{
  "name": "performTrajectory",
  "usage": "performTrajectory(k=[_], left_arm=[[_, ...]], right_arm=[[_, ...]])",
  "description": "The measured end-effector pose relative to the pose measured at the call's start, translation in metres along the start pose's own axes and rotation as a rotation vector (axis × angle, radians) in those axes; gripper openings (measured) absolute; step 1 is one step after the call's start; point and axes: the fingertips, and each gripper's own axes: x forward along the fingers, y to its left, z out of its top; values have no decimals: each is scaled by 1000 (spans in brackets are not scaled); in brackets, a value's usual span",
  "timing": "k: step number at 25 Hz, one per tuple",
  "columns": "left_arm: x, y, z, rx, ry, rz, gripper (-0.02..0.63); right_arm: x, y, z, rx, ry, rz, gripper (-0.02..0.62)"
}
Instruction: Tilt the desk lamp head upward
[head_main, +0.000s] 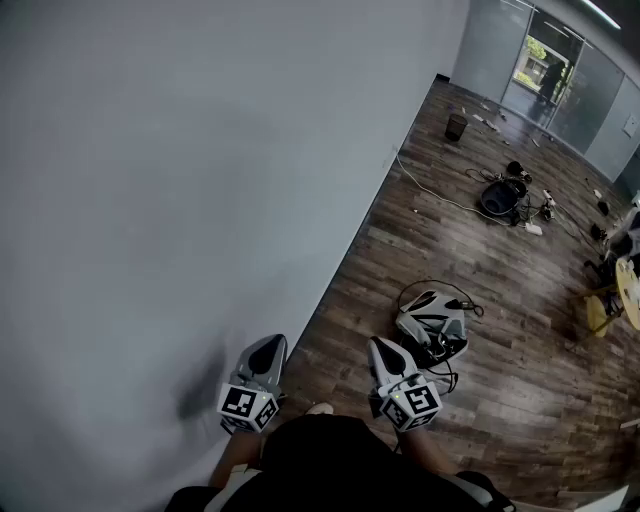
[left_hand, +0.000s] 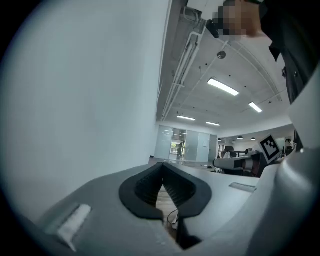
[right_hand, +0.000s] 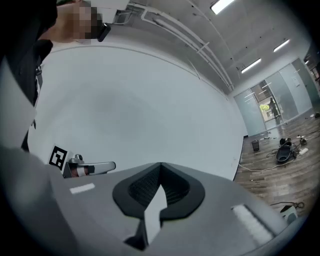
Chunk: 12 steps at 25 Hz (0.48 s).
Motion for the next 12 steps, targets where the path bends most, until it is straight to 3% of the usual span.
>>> performTrajectory(k=[12], left_arm=[[15,-4,-6,-50,7,-18,0]], right_arm=[[-7,-10,2,7,-3,-13,2]])
